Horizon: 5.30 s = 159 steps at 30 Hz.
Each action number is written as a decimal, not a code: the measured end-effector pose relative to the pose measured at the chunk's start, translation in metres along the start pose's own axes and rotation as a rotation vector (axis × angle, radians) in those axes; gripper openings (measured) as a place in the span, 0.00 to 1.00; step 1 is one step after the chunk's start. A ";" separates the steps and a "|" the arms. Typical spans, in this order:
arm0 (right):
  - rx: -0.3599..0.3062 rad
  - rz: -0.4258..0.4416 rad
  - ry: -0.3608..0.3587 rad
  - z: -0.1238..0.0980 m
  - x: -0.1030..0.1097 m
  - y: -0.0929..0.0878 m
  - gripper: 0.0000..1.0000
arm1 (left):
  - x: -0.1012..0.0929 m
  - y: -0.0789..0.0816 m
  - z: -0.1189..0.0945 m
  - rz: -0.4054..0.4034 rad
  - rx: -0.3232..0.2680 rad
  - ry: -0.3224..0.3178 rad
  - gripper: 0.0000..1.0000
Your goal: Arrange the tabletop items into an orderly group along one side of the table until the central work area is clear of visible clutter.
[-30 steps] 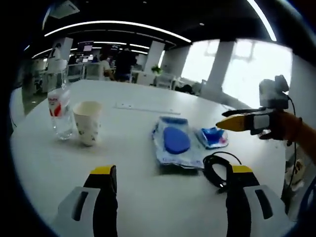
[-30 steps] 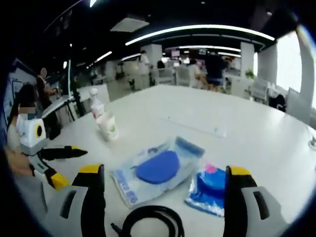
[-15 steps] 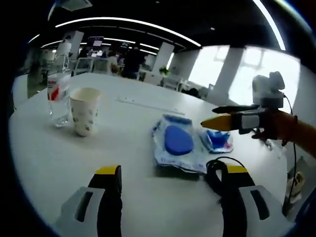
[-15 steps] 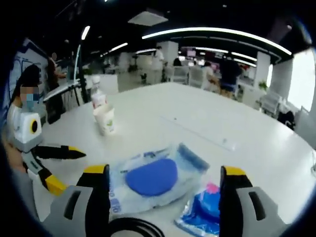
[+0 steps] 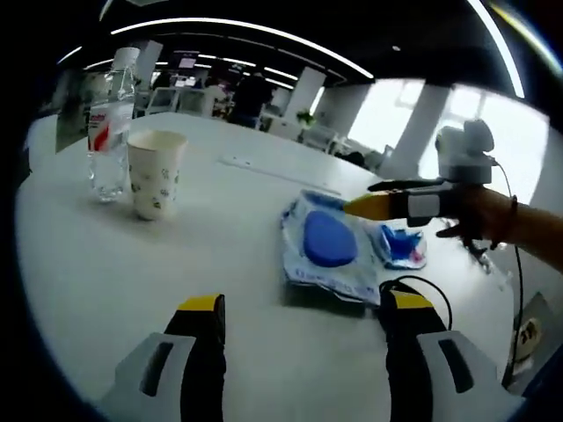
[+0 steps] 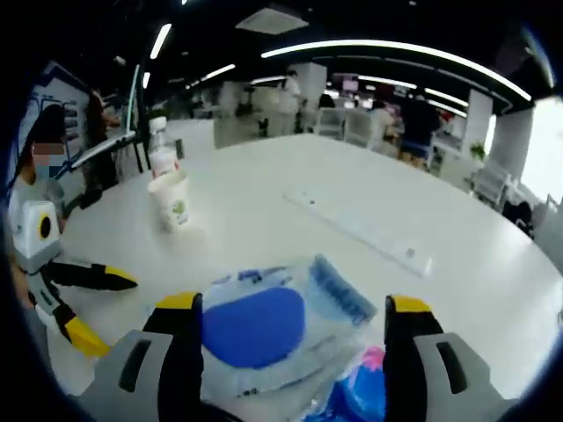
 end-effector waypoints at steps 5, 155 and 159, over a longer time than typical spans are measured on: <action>0.033 -0.006 0.022 0.010 -0.009 -0.005 0.78 | 0.003 0.001 0.005 -0.028 -0.017 0.021 0.70; 0.373 0.020 -0.032 0.002 0.038 -0.024 0.00 | 0.085 0.064 0.053 -0.150 -0.113 0.161 0.00; 0.354 0.028 -0.038 0.001 0.037 -0.026 0.00 | 0.086 0.063 0.054 -0.150 -0.116 0.165 0.00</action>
Point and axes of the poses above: the point that each gripper's makers call its tool centre point, and the gripper's own axes: z roughly forward along the fingers, x roughly to its left, y roughly out of its top, the point moved 9 cm from there along -z, roughly backward along the fingers, and after that the axes turned 2 degrees about x, right-handed, at the moved point
